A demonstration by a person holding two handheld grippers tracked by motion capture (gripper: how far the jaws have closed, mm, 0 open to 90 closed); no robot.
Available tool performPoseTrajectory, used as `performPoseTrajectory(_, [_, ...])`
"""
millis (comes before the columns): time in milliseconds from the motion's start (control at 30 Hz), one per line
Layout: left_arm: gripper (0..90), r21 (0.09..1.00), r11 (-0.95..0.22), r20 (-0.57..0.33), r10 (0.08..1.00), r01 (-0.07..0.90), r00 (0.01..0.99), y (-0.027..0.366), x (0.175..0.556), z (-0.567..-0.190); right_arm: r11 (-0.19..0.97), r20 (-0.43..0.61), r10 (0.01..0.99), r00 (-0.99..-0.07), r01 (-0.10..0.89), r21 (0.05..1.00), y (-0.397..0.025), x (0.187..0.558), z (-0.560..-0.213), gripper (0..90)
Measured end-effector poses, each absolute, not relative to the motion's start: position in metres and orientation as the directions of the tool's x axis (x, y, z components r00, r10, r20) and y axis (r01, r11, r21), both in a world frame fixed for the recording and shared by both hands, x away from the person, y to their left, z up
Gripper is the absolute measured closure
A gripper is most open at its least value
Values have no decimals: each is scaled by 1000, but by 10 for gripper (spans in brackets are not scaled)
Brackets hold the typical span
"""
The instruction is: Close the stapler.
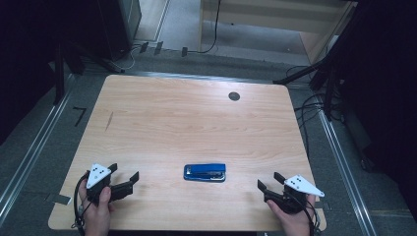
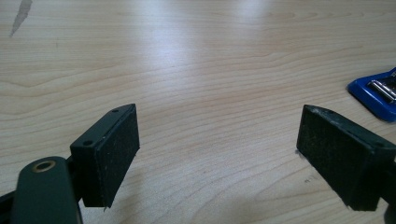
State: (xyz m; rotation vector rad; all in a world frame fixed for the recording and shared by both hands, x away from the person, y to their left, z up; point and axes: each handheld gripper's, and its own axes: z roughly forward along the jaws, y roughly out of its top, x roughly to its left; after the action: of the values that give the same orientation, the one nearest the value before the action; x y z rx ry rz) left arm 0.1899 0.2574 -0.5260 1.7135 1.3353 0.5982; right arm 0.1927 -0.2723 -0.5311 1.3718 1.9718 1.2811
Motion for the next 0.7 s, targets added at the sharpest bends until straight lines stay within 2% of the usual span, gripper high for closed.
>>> performPoseTrajectory(700, [137, 845, -51, -139, 940, 532, 311, 258, 190, -526, 42, 172, 926, -336, 544, 838, -319, 180, -538, 133])
